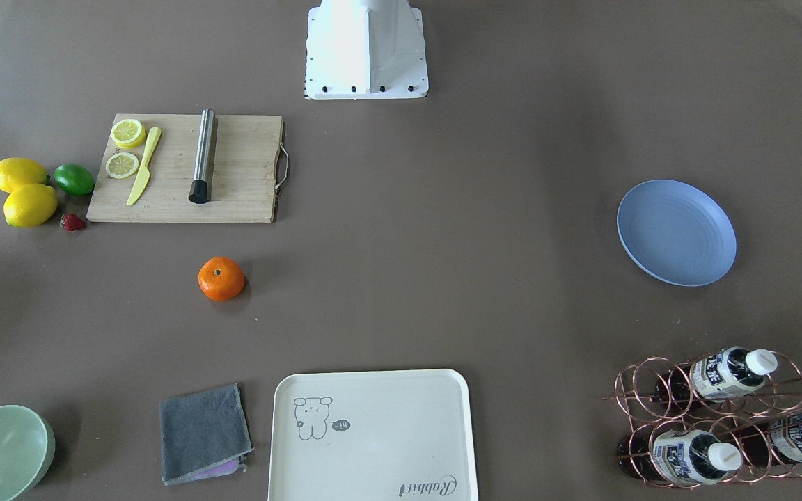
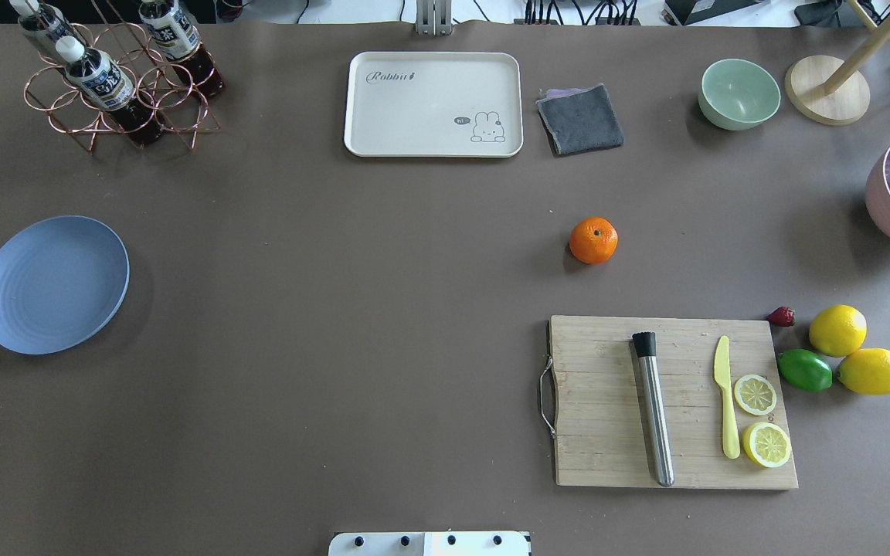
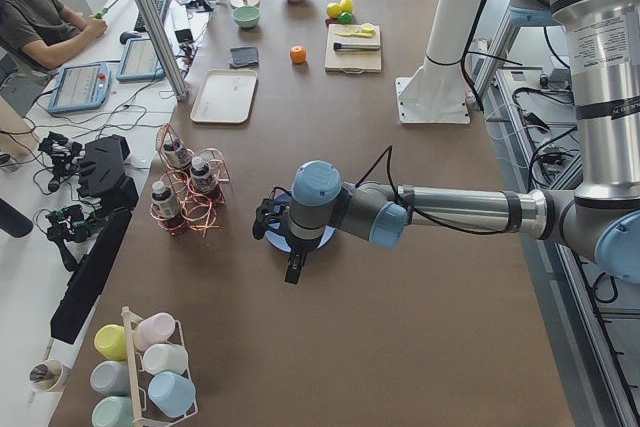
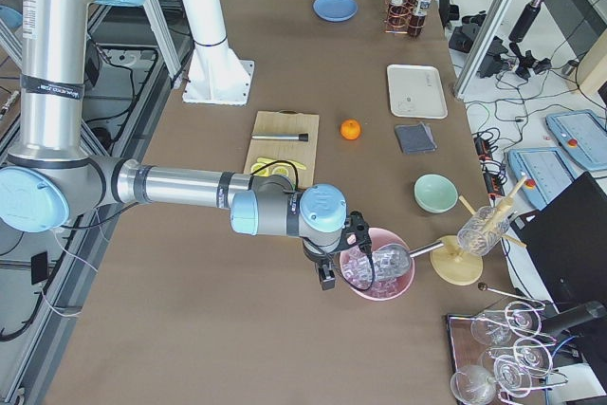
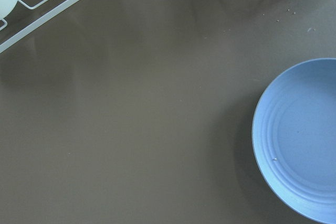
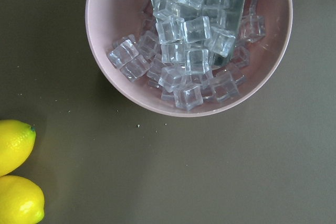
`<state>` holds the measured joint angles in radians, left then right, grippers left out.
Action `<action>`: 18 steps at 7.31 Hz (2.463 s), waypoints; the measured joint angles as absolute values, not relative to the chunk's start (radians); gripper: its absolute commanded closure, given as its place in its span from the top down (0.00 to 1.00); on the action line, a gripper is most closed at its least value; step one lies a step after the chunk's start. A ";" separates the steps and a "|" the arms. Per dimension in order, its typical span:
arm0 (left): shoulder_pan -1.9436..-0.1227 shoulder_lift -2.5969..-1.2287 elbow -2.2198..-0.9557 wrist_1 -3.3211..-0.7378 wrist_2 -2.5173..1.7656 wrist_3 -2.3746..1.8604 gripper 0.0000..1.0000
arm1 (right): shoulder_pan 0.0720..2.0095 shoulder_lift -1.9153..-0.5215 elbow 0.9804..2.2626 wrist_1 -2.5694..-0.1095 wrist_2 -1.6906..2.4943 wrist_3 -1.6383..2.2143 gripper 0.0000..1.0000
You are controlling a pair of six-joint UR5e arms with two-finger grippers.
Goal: Pick orange to plate
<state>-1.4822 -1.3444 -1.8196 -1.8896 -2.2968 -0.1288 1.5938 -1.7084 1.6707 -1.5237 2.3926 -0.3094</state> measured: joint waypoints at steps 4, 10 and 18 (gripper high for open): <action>-1.483 -1.343 -1.814 -1.890 -2.287 -0.131 0.98 | 1.593 -1.703 1.672 -1.523 2.396 -0.309 1.00; -1.475 -1.345 -1.797 -1.892 -2.293 -0.138 0.98 | 1.588 -1.702 1.675 -1.522 2.416 -0.278 1.00; -1.440 -1.354 -1.786 -1.892 -2.321 -0.137 0.98 | 1.473 -1.673 1.709 -1.465 2.417 -0.061 1.00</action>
